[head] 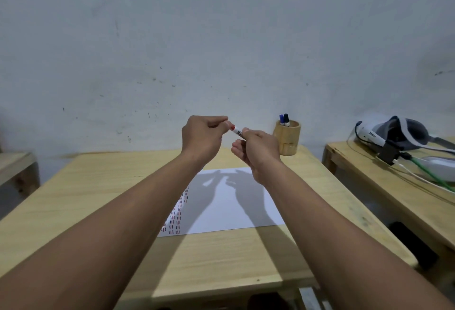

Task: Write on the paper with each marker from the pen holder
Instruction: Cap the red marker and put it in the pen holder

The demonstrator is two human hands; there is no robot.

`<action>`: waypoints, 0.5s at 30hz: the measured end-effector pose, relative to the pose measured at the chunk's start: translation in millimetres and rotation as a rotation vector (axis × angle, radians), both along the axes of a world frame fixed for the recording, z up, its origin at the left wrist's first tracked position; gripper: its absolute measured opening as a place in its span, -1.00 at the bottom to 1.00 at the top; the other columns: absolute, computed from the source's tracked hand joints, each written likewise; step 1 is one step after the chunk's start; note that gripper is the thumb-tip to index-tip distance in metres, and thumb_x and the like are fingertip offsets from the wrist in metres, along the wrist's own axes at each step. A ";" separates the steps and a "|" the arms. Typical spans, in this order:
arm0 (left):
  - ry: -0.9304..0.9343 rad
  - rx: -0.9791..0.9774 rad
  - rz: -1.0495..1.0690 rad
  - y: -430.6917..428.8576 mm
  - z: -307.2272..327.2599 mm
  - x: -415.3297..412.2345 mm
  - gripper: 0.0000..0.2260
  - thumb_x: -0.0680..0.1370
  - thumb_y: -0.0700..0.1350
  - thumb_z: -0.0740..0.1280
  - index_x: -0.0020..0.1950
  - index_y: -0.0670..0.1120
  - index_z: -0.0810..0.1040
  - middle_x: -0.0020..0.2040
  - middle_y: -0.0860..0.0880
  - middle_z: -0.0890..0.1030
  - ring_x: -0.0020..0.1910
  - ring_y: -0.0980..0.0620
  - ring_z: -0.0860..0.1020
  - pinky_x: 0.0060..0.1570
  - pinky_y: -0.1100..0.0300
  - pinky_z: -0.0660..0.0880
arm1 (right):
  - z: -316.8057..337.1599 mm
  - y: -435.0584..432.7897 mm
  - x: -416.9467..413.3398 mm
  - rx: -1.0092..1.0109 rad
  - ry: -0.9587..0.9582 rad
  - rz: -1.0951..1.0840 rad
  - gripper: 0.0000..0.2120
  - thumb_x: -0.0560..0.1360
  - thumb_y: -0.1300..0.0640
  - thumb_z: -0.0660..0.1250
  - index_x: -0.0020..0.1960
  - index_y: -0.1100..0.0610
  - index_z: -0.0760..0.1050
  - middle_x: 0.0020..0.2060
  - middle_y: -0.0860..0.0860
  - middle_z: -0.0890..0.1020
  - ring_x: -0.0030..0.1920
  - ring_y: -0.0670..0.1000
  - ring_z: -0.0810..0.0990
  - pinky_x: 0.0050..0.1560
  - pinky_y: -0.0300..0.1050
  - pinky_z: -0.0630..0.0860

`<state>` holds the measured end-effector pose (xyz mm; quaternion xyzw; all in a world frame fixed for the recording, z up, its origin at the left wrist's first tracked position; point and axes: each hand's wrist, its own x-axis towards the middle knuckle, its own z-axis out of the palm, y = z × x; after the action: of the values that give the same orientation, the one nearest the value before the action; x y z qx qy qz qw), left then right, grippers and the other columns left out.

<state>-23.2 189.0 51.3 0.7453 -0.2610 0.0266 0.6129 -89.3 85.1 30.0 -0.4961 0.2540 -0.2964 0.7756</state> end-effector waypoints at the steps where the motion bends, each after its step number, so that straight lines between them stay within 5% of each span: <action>1: -0.030 0.015 0.002 -3.3 3.4 0.3 -0.82 0.52 -0.05 0.45 0.10 0.00 0.74 -0.06 0.12 0.71 -0.20 0.38 0.55 -0.17 0.48 0.38 | 3.3 -3.5 -4.4 -0.081 0.048 0.028 -0.82 0.64 0.23 0.26 0.17 0.31 0.53 -0.22 0.18 0.55 -0.31 0.08 0.57 -0.06 -0.01 0.71; 3: -0.086 0.061 -0.003 -10.0 11.6 0.7 -0.81 0.52 -0.05 0.44 0.10 0.00 0.74 -0.05 0.12 0.70 -0.16 0.35 0.56 -0.16 0.49 0.37 | 8.6 -13.1 -12.3 -0.293 0.154 0.059 -0.88 0.60 0.26 0.22 0.02 0.22 0.54 -0.22 0.18 0.59 -0.28 0.08 0.60 -0.17 -0.02 0.71; 6: -0.139 0.116 -0.028 -23.4 22.4 1.2 -0.83 0.53 -0.05 0.42 0.09 0.00 0.74 -0.07 0.11 0.69 -0.13 0.26 0.58 -0.17 0.48 0.37 | 10.7 -33.4 -19.5 -0.618 0.287 0.057 -0.89 0.56 0.23 0.30 0.07 0.19 0.52 -0.27 0.14 0.68 -0.35 0.02 0.64 -0.37 -0.13 0.61; 12: -0.154 0.133 -0.060 -64.8 26.3 1.3 -0.73 0.61 0.02 0.24 -0.03 -0.03 0.73 -0.08 -0.04 0.72 -0.19 0.04 0.52 -0.25 0.28 0.42 | 21.4 -87.2 -21.9 -0.847 0.357 -0.065 -0.86 0.55 0.01 0.38 -0.02 0.08 0.61 -0.34 0.05 0.60 -0.29 0.08 0.54 -0.34 -0.13 0.44; 15: -0.124 0.135 -0.065 -88.8 13.4 8.1 -0.78 0.62 0.00 0.28 0.00 -0.03 0.70 -0.06 0.01 0.72 -0.09 0.08 0.56 -0.11 0.26 0.46 | 30.6 -115.7 -23.6 -0.873 0.378 -0.128 -0.82 0.57 0.01 0.39 0.00 0.11 0.66 -0.29 0.03 0.61 -0.33 0.00 0.49 -0.30 -0.14 0.38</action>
<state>-15.1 100.2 64.7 0.7729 -0.3237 0.0351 0.5446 -113.0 -30.6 60.5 -0.8040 0.2722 -0.3270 0.4154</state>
